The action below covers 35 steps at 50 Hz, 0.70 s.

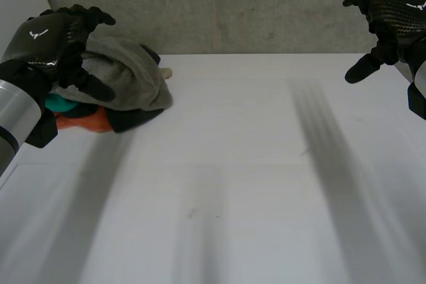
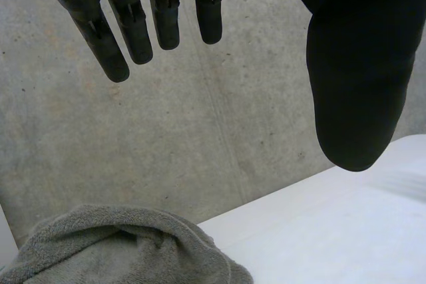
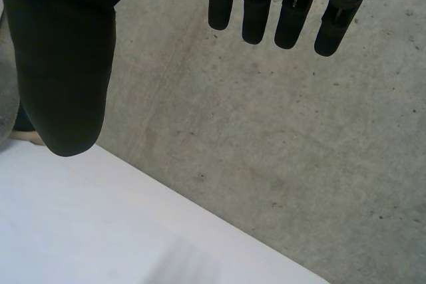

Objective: Fold the laundry.

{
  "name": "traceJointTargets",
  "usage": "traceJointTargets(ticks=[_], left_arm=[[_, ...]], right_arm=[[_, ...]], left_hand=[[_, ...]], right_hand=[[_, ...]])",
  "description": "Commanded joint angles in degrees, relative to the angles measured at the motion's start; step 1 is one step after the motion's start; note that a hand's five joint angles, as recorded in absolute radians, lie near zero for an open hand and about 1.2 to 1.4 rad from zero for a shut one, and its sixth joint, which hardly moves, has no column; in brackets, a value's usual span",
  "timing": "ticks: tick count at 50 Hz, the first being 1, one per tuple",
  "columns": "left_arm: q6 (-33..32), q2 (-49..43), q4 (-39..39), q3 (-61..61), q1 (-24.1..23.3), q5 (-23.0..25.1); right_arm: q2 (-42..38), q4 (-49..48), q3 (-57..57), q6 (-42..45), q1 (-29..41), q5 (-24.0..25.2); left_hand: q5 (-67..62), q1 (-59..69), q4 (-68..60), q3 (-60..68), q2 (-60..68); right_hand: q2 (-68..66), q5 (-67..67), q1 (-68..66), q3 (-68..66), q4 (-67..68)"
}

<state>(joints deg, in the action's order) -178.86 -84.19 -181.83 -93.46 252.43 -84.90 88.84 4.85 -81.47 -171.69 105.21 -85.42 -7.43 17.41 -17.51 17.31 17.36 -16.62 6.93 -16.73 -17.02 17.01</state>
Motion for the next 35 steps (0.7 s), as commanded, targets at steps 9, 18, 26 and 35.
traceJointTargets(ticks=[9, 18, 26, 35], left_arm=[[0.0, 0.0, 0.0, -0.2, -0.1, 0.0], [-0.9, -0.6, -2.1, 0.6, -0.1, -0.3], [-9.6, -15.8, -6.2, 12.3, 0.4, -6.8], [-33.0, -40.2, -7.4, 31.5, 4.9, -8.2]], right_arm=[[-0.1, -0.2, -0.4, -0.1, 0.0, 0.1], [-0.1, -0.1, -0.4, -0.1, 0.0, 0.2], [-0.1, -0.1, -0.1, 0.2, 0.0, 0.4], [-1.3, 0.0, -0.4, 0.5, 0.0, 0.8]], left_hand=[[7.4, -7.4, 7.5, -7.3, -7.4], [7.4, -7.4, 7.5, -7.3, -7.4], [6.9, -6.9, 7.0, -6.8, -6.8], [6.9, -6.9, 7.0, -6.8, -6.8]], right_hand=[[6.6, -6.9, 6.7, 7.0, -7.0], [6.6, -6.9, 6.7, 7.0, -7.0], [6.6, -6.9, 6.7, 7.0, -7.0], [6.6, -6.9, 6.7, 7.0, -7.0]])
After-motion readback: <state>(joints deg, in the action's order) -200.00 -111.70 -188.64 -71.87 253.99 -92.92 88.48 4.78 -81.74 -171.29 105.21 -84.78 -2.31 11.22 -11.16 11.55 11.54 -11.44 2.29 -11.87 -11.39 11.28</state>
